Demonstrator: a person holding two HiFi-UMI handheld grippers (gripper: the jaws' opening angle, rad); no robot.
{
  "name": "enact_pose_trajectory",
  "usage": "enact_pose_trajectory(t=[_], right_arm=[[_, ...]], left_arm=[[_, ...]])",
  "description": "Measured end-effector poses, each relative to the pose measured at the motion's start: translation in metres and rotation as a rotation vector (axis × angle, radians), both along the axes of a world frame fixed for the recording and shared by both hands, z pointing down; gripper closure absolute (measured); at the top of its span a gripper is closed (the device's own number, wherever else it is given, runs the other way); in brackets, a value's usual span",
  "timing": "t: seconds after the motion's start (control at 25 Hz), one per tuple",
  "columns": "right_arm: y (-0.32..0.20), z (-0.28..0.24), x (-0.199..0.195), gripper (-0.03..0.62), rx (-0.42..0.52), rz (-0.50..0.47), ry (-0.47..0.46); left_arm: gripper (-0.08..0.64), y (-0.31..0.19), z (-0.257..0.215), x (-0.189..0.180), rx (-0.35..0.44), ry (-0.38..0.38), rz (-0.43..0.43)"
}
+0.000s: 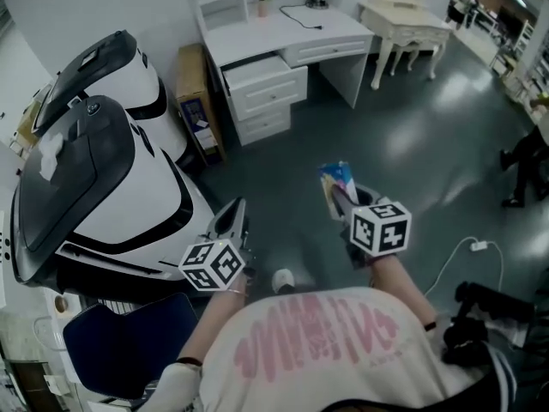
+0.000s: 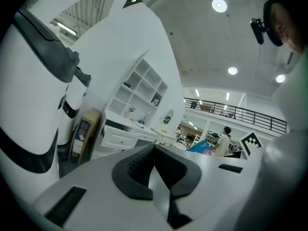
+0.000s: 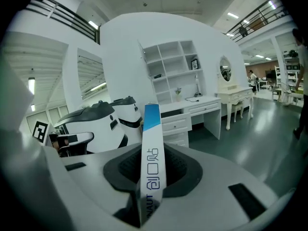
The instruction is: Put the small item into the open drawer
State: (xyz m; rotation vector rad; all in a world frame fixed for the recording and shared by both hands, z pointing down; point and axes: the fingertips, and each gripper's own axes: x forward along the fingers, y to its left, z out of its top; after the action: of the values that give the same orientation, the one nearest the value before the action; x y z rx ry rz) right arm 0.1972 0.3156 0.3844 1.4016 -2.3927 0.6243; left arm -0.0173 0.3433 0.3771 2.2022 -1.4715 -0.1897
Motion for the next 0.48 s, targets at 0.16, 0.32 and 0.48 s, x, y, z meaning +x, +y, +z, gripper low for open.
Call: enact_pose_trajectory(t=[0.16, 0.32, 0.48], right_arm=[[-0.053, -0.021, -0.028, 0.503, 0.013, -0.003, -0.051], [-0.094, -0.037, -0.053, 0.503, 0.041, -0.009, -0.067], [-0.125, -0.039, -0.074, 0.503, 0.066, -0.025, -0.05]], left_arm=[[0.531, -0.051, -0.024, -0.022, 0.026, -0.001, 0.02], [0.531, -0.089, -0.041, -0.043, 0.058, -0.016, 0.029], [0.531, -0.124, -0.044, -0.057, 0.081, -0.029, 0.033]])
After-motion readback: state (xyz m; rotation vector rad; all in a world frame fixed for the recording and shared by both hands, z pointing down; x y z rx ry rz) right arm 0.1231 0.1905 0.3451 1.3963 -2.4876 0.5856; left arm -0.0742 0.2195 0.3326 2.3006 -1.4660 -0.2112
